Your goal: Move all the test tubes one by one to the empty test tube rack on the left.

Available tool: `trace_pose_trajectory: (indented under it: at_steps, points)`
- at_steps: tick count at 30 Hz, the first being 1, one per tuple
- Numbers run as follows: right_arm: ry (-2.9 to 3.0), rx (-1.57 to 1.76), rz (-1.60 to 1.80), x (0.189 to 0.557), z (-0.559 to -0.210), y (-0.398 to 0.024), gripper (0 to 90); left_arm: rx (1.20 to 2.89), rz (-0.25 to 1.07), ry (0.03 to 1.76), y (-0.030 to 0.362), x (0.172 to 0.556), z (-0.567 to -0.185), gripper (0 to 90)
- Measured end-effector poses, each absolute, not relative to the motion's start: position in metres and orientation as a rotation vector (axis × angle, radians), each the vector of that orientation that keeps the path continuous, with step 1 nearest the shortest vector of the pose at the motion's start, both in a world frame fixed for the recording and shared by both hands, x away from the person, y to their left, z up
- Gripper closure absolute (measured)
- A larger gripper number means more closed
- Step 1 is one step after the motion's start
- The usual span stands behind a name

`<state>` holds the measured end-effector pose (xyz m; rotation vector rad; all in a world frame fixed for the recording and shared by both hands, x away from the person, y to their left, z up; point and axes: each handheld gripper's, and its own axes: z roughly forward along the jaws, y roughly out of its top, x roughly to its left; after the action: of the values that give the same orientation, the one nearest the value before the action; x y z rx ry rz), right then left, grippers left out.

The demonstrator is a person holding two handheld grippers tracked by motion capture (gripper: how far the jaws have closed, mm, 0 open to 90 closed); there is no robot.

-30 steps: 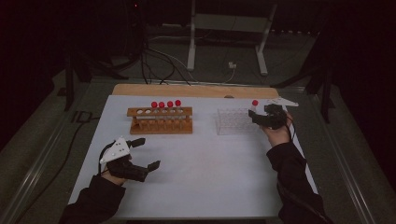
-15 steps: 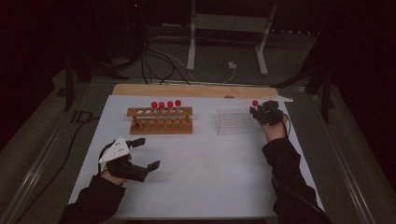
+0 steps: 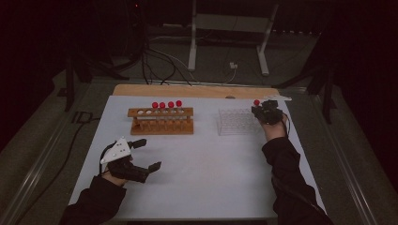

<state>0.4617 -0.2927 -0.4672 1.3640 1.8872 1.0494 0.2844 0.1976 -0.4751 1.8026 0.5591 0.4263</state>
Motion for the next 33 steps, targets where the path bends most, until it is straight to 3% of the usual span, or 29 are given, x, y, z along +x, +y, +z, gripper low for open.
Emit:
trace_pose_trajectory:
  at_steps: [33]
  points:
    - [1.884,1.199,1.132,0.425,-0.407,-0.287,75.3,1.824,0.392,0.562,0.195,0.284,-0.474,1.9]
